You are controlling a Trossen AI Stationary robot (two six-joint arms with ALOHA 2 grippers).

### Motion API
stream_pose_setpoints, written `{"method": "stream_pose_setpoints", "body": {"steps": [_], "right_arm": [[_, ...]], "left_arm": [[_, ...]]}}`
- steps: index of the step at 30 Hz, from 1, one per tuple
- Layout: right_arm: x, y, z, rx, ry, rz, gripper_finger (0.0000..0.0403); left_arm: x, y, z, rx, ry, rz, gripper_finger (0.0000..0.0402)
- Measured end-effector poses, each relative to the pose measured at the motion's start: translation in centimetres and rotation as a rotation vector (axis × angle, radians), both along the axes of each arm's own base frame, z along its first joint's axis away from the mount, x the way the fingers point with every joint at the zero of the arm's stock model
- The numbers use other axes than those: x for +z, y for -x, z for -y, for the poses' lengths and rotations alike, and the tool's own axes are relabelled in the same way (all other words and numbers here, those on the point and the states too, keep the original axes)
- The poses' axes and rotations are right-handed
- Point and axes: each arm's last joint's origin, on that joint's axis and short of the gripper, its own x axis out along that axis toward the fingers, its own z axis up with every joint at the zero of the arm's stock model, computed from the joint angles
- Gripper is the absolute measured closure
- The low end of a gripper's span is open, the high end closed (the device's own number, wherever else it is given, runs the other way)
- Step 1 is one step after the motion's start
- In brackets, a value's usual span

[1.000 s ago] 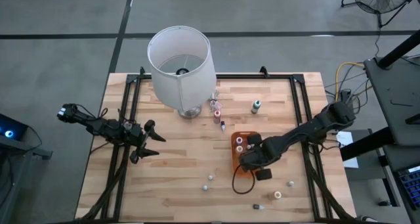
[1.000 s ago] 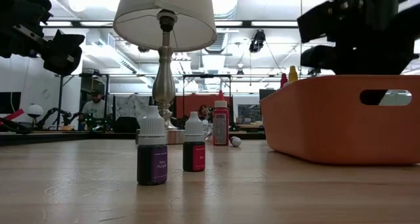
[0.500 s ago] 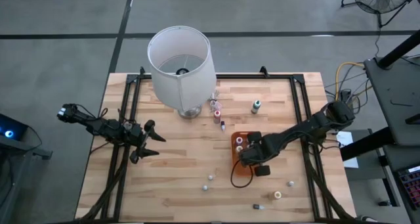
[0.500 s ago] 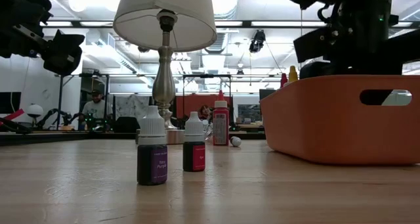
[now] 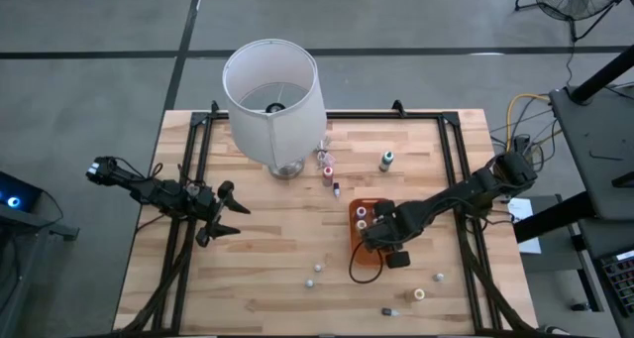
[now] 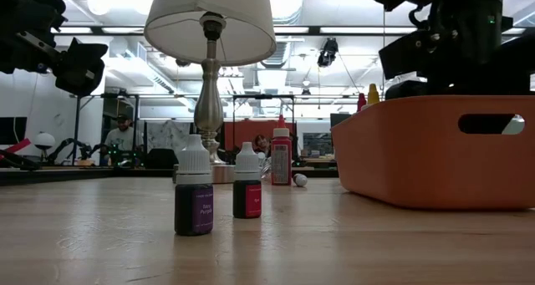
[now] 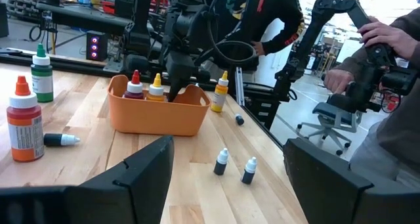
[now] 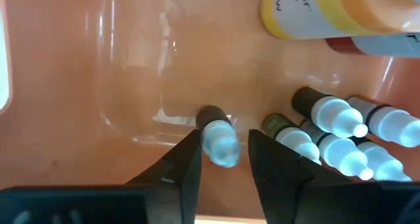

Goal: Pick & Place food coloring
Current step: Put the small food coloring bottle into the orange bin

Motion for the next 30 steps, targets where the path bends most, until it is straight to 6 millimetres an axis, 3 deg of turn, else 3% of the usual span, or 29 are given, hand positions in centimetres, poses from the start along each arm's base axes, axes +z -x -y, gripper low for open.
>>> {"method": "stream_pose_setpoints", "body": {"steps": [8,14,21,25,30], "right_arm": [[0.2,0.0,0.0,-0.019,0.006,0.000,0.0241],[1.6,-0.3,0.0,-0.022,0.005,0.003,0.0217],[5.1,0.1,0.2,0.014,-0.009,0.058,0.0202],[7.9,0.9,1.2,0.196,0.034,0.102,0.0202],[10.9,0.9,3.1,0.397,0.227,0.167,0.0202]], "left_arm": [[0.0,0.0,0.0,0.000,0.000,0.000,0.0143],[0.0,0.0,0.0,0.000,0.000,0.000,0.0143],[0.0,0.0,0.0,0.000,0.000,0.000,0.0143],[0.0,0.0,0.0,-0.001,0.000,0.000,0.0143],[0.0,0.0,0.0,0.000,0.000,0.000,0.0143]]}}
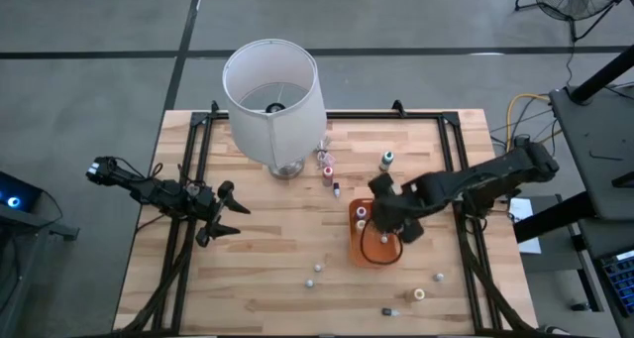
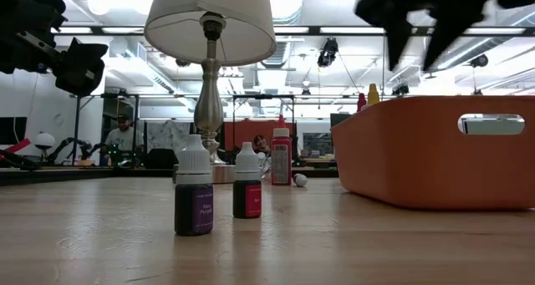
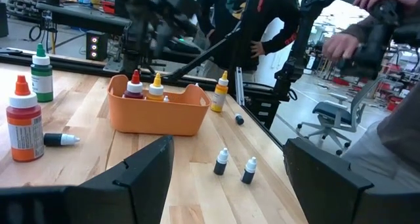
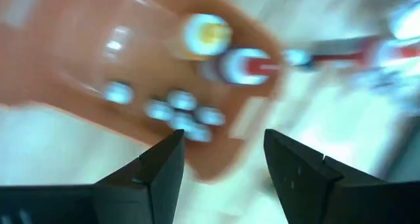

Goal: Pick & Place food coloring
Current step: Put the small food coloring bottle into the orange bin

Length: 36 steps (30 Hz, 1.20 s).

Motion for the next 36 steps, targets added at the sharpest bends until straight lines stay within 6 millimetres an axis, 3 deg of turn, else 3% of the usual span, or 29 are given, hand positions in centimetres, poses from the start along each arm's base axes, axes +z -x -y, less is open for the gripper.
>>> {"method": "stream_pose_setpoints", "body": {"steps": [6,10,15,18,24,36], "right_arm": [[2.7,-0.8,3.0,0.204,0.156,0.050,0.0202],[3.4,-1.6,4.9,0.362,0.212,0.072,0.0202],[3.5,-1.8,6.7,0.639,0.161,0.149,0.0202],[3.3,-2.0,7.3,0.736,0.134,0.181,0.0202],[2.1,-2.7,8.8,0.704,0.145,0.253,0.0202],[-2.0,-2.8,10.5,0.769,0.233,0.277,0.0202]], "left_arm": [[0.0,0.0,0.0,0.000,0.000,0.000,0.0143],[0.0,0.0,0.0,0.000,0.000,0.000,0.0143],[0.0,0.0,0.0,0.000,0.000,0.000,0.0143],[0.0,0.0,0.0,0.000,0.000,0.000,0.0143],[0.0,0.0,0.0,0.000,0.000,0.000,0.0143],[0.0,0.0,0.0,0.000,0.000,0.000,0.0143]]}}
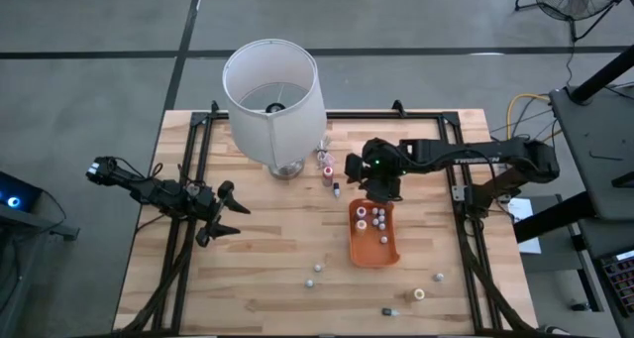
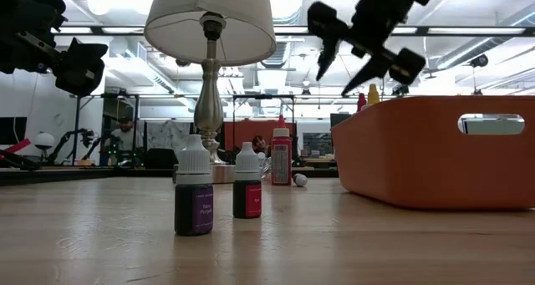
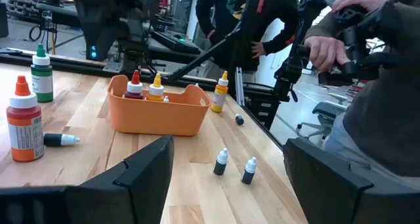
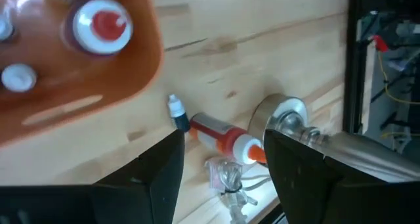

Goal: Pick & Place food coloring
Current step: Put the small food coloring bottle into the orange bin

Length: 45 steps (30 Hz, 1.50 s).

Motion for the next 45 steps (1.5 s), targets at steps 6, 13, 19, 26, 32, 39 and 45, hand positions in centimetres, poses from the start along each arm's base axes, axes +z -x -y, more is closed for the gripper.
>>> {"method": "stream_pose_setpoints", "body": {"steps": [6,13,19,26,32,39,45], "right_arm": [[-1.5,0.4,0.6,0.022,0.034,-0.011,0.0202],[-2.0,0.4,1.3,0.002,0.038,0.008,0.0202],[-3.3,-0.9,2.4,0.013,0.039,-0.008,0.0202],[-4.2,-2.1,2.9,0.153,-0.010,-0.015,0.0202],[-4.6,-1.9,2.9,0.248,0.003,-0.006,0.0202],[-5.7,-1.9,3.6,0.292,0.034,-0.031,0.0202],[-7.2,-2.9,4.3,0.304,0.035,-0.072,0.0202]], "left_arm": [[0.0,0.0,0.0,0.000,0.000,0.000,0.0143],[0.0,0.0,0.0,0.000,0.000,0.000,0.0143],[0.0,0.0,0.0,0.000,0.000,0.000,0.0143],[0.0,0.0,0.0,0.000,0.000,0.000,0.0143],[0.0,0.0,0.0,0.000,0.000,0.000,0.0143],[0.0,0.0,0.0,0.000,0.000,0.000,0.0143],[0.0,0.0,0.0,0.000,0.000,0.000,0.0143]]}}
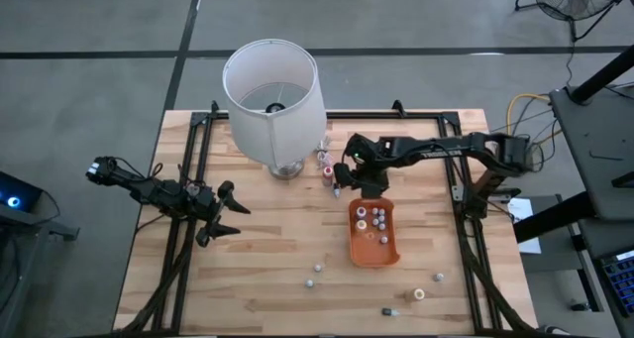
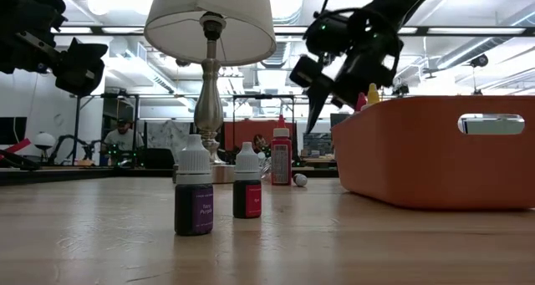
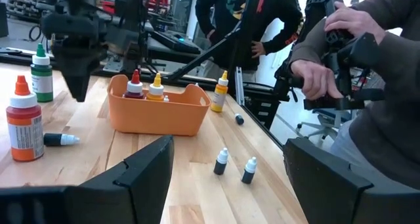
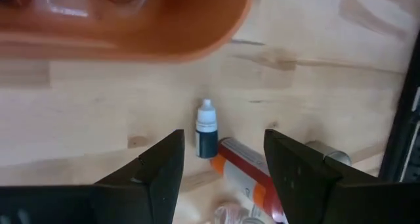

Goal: Pick & Place food coloring
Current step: Put the small food coloring bottle into the orange bin

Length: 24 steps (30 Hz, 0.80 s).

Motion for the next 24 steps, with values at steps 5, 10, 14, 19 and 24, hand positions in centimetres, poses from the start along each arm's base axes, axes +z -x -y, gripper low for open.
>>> {"method": "stream_pose_setpoints", "body": {"steps": [5,10,14,19,24], "right_arm": [[-1.0,-0.7,0.7,0.059,0.040,-0.014,0.0202],[-1.9,-1.5,1.0,0.067,0.039,-0.036,0.0202],[-2.2,-2.2,1.4,0.065,0.038,-0.040,0.0202],[-2.7,-2.9,1.7,0.065,0.032,-0.048,0.0202],[-3.7,-2.9,1.7,0.099,0.034,-0.080,0.0202]], "left_arm": [[0.0,0.0,0.0,0.001,0.000,0.000,0.0143],[0.0,0.0,0.0,0.000,0.000,0.001,0.0143],[0.0,0.0,0.0,0.000,0.000,0.000,0.0143],[0.0,0.0,0.0,0.000,0.000,0.000,0.0143],[0.0,0.0,0.0,0.001,0.000,0.000,0.0143]]}}
